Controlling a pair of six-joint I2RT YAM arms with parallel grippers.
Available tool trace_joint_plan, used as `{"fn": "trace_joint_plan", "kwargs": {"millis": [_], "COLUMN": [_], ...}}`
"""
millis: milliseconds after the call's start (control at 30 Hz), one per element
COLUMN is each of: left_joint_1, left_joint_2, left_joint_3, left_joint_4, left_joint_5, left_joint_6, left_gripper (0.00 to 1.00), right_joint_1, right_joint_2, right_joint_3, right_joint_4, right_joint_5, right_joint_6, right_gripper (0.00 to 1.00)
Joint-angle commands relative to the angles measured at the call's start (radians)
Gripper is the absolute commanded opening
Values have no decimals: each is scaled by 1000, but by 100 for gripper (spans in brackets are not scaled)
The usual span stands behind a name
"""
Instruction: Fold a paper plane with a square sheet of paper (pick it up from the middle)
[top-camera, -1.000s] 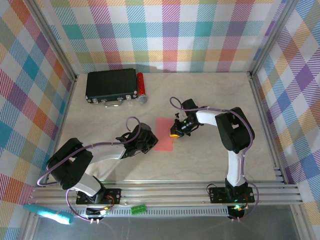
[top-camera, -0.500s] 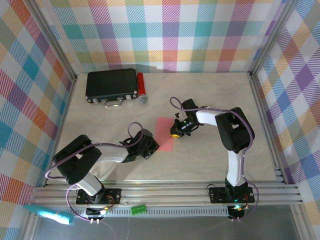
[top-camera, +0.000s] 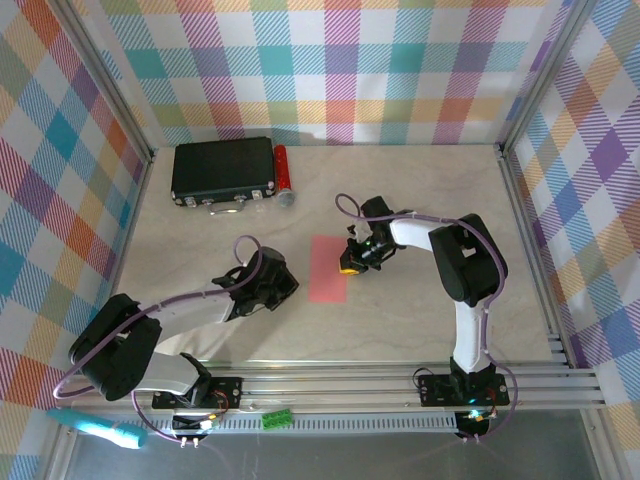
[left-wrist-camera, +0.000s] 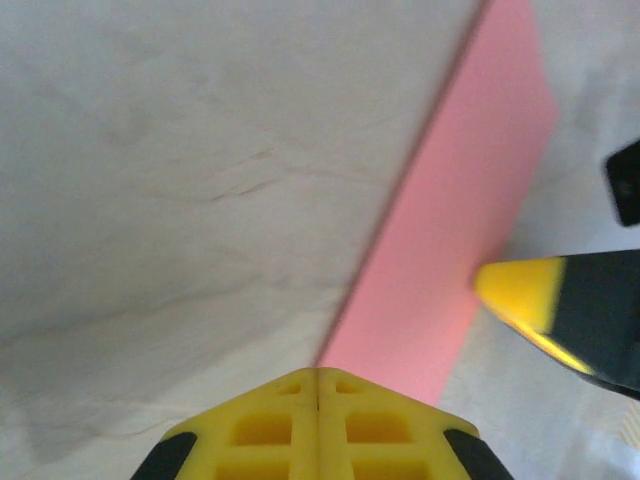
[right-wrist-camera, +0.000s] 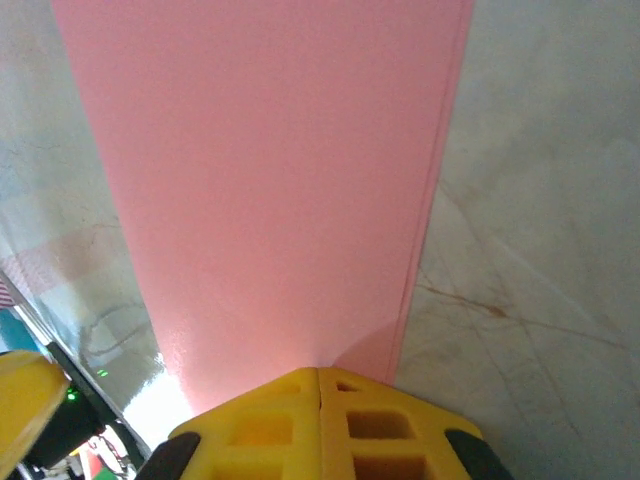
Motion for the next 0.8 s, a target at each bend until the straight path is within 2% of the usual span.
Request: {"fn": "trace_joint_plan", "kwargs": {"millis": [0,133,300,533,667,767], "left_joint_1": [23,44,72,142,162,165], "left_joint_2": [47,167,289,416,489,525], "left_joint_3": [67,142,228,348,413,439], "left_joint_4": [3,57,85,58,26,1], "left_joint_5": [105,215,255,318,343,320], "left_joint_6": [107,139,180,259,300,295], "left_gripper": [10,14,15,16,16,15], "right_joint_1": [19,19,15,2,2,2], "right_joint_2": [27,-57,-195,-364,-451,-483], "right_joint_3": [15,58,-15,-222,-333,-392], "right_joint_4": [-69,-54,-15,-4,59,120], "right_joint_5": [85,57,135,206,159,107], "right_joint_6": [-67,-32,77,209,305,374], "right_gripper": [8,15,28,32,33,34]}}
